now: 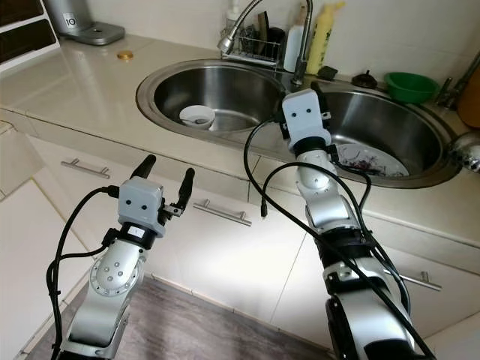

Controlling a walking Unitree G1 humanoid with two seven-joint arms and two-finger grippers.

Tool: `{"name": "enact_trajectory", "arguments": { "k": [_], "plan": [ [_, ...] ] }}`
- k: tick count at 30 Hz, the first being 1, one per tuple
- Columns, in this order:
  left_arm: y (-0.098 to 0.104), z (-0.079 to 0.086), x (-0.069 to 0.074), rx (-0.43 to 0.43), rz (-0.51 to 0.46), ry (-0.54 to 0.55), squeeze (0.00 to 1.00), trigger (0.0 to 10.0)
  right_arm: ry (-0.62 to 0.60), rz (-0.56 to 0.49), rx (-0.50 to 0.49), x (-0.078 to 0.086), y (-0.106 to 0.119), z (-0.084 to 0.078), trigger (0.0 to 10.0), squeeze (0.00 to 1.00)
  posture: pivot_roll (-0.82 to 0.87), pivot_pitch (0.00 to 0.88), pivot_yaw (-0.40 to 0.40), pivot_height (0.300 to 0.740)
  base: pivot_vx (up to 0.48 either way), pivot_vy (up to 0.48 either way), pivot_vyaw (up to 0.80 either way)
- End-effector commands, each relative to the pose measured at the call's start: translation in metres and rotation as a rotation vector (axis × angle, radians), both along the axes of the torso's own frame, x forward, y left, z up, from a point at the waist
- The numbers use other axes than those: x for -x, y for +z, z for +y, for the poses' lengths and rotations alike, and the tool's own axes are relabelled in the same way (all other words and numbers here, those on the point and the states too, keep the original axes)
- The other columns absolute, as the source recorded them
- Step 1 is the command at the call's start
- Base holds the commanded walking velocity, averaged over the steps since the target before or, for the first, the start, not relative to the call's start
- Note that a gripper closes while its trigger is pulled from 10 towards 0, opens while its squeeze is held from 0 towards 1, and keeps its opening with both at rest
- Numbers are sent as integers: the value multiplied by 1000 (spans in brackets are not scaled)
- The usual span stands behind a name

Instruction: Kitchen organization

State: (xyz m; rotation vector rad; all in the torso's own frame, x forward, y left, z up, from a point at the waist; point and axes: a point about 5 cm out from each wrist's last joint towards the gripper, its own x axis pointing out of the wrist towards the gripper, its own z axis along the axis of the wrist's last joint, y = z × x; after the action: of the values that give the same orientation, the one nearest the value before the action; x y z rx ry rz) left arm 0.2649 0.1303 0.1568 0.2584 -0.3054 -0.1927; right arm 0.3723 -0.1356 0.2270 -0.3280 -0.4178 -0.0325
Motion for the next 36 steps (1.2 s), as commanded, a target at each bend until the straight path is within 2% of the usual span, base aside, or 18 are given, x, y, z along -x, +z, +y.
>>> {"name": "enact_trajectory", "arguments": {
  "k": [1, 5, 8, 9, 18, 20, 21, 28, 30, 36],
  "plan": [
    [2, -1, 1, 2, -1, -2, 0, 10000, -36, 4, -22, 5, 2, -6, 10000, 0, 85, 0, -65, 740, 0, 0, 0],
    [1, -1, 1, 8, 7, 0, 0, 10000, -52, 37, -68, 19, -1, -10, 10000, 0, 75, 0, -65, 740, 0, 0, 0],
    [1, -1, 2, 14, 8, -4, 0, 10000, -54, 38, -87, 35, -3, -12, 10000, 0, 68, 0, -66, 740, 0, 0, 0],
    [2, -1, 2, 19, 4, 0, 0, 10000, -54, 61, -126, 44, -8, -14, 10000, 0, 68, 0, -66, 740, 0, 0, 0],
    [2, 0, 0, 28, 10, 0, 0, 10000, -65, 129, -133, 70, -23, -21, 10000, 0, 60, 0, -70, 740, 0, 68, 0],
    [2, 1, 0, 27, 8, 1, 0, 10000, -95, 168, -124, 75, -34, -28, 10000, 0, 58, 0, -66, 740, 0, 465, -528],
    [2, 1, 0, 26, 7, 1, 0, 10000, -122, 219, -124, 81, -44, -33, 10000, 0, 58, 0, -67, 740, 0, 461, -800],
    [1, 1, 0, 21, 6, -4, 0, 10000, -142, 253, -150, 91, -52, -37, 10000, 0, 52, 0, -61, 740, 0, 420, -800],
    [1, 0, 1, 19, 3, -10, 0, 10000, -175, 225, -95, 94, -49, -38, 10000, 0, 51, 0, -59, 740, 0, 0, 0],
    [2, 1, 1, 18, 4, -10, 0, 10000, -142, 239, -103, 93, -50, -33, 10000, 0, 57, 0, -62, 740, 0, 0, 0]
  ]
}}
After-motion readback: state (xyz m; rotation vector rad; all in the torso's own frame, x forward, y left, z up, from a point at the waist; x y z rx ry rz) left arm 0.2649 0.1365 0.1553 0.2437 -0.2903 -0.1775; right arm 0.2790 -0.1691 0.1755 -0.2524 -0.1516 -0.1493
